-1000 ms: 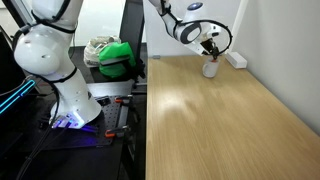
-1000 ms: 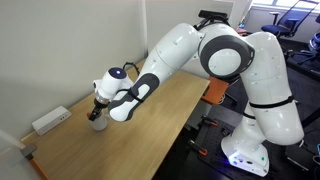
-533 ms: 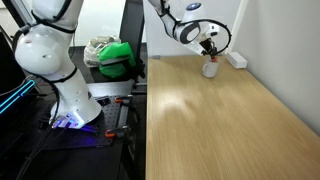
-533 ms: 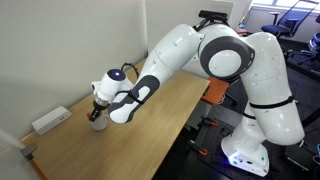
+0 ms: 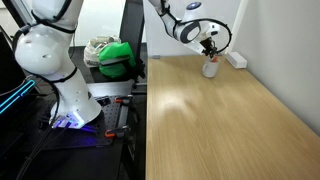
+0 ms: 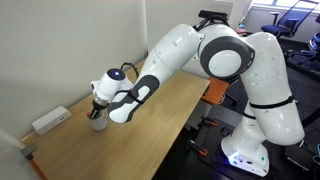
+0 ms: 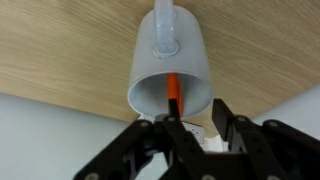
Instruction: Remove the marker from the mug cup
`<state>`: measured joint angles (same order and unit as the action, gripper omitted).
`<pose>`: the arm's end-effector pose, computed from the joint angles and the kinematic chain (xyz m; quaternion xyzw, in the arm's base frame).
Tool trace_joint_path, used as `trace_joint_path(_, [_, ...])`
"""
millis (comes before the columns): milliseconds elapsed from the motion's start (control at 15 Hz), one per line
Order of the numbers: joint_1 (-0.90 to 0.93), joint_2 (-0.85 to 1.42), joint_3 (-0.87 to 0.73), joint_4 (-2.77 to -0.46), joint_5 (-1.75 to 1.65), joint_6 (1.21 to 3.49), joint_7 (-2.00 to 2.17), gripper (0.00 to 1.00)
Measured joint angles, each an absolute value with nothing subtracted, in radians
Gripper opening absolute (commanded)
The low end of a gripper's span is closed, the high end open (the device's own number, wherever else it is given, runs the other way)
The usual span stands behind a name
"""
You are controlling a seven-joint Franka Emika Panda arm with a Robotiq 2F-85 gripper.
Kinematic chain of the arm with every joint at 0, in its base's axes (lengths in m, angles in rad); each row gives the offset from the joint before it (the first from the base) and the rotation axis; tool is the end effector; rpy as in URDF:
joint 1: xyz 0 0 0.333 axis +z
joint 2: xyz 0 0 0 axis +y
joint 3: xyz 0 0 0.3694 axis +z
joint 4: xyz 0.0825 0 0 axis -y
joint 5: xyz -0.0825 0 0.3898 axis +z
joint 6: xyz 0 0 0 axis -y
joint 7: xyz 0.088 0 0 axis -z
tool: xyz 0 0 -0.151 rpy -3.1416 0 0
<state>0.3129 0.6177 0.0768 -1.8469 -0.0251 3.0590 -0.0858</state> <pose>0.6933 0.2789 0.2596 -0.9293 -0.2235 -0.2882 0.0588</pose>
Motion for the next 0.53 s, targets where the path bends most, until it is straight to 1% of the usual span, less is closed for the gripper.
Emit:
trace_joint_path(133, [0.311, 0.619, 0.076, -1.842, -0.025, 3.059, -0.085, 0.4])
trace_joint_path(267, [0.311, 0.622, 0.072, -1.836, -0.025, 3.059, -0.082, 0.36])
trace_joint_path(533, [0.31, 0.634, 0.054, -1.814, -0.025, 3.059, -0.069, 0.36])
